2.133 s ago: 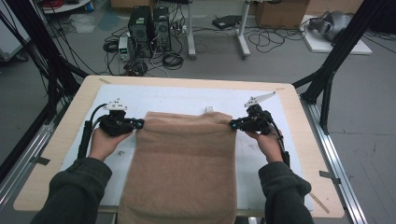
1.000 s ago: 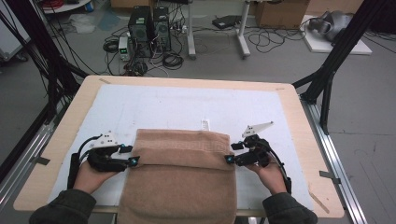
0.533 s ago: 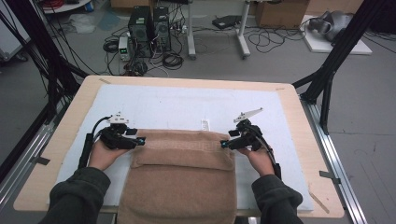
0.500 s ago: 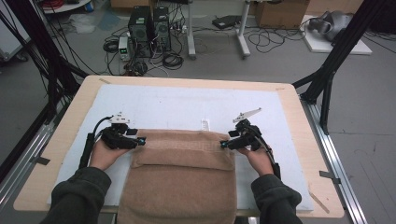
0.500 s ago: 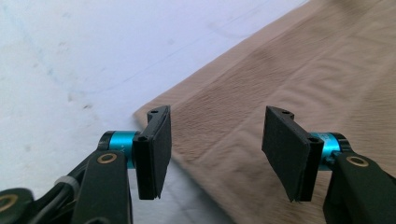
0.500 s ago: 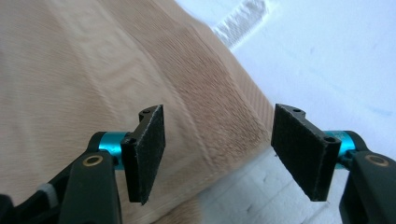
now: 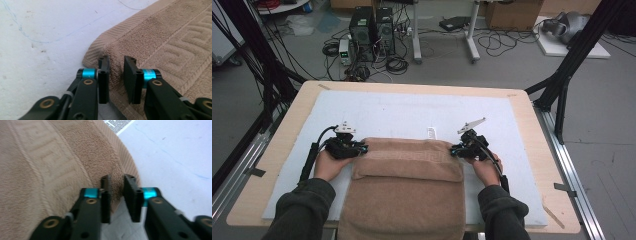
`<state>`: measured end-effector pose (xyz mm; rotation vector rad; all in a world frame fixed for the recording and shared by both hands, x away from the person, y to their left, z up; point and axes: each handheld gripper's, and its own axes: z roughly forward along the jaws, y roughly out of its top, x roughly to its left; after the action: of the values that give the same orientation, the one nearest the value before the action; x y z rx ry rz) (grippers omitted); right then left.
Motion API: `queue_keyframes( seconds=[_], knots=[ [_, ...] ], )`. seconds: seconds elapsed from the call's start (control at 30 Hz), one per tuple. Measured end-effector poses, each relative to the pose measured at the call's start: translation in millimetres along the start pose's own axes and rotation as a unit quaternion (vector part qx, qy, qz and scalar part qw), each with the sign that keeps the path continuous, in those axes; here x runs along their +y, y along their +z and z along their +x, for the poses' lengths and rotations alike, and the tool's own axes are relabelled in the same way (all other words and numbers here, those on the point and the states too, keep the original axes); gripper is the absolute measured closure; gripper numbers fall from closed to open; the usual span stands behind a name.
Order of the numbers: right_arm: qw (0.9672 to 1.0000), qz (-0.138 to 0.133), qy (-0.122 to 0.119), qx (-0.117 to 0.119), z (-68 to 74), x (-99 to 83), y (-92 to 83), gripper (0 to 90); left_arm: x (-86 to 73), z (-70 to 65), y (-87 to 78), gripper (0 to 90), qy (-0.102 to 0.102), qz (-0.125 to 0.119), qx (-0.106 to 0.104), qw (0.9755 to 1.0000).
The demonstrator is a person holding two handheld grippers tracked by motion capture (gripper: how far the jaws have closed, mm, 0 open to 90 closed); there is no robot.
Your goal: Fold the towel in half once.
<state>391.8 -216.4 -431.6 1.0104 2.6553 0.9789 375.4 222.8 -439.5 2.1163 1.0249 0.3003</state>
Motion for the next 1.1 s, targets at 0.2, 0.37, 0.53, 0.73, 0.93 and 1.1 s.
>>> queue_keyframes(
  seconds=[0.2, 0.37, 0.53, 0.73, 0.93, 1.1],
  knots=[
    [0.9998, 0.000, -0.002, 0.018, -0.9, -0.4, -2.6, 83.0, 0.4, 0.1, -4.1, 82.7, 0.001, 0.000, -0.011, 0.9999],
    [0.9996, -0.018, -0.008, 0.022, 0.3, -0.8, -13.4, 83.6, 2.2, -2.0, -15.9, 83.2, 0.008, -0.017, -0.019, 0.9996],
    [0.9987, -0.037, -0.013, 0.032, 5.8, -0.3, -27.6, 83.6, 3.9, -6.4, -33.1, 83.2, 0.010, -0.040, -0.030, 0.9987],
    [0.9960, -0.062, -0.042, 0.048, 26.3, -1.3, -50.8, 83.5, -3.8, -26.5, -57.6, 82.7, 0.026, -0.074, -0.037, 0.9962],
    [0.9914, -0.085, -0.077, 0.064, 56.5, -11.7, -75.7, 83.6, -27.3, -46.9, -77.8, 82.5, 0.039, -0.088, -0.044, 0.9944],
    [0.9880, -0.087, -0.098, 0.082, 79.8, -26.2, -89.3, 83.5, -48.7, -65.8, -95.8, 82.8, 0.061, -0.100, -0.041, 0.9922]
  ],
)
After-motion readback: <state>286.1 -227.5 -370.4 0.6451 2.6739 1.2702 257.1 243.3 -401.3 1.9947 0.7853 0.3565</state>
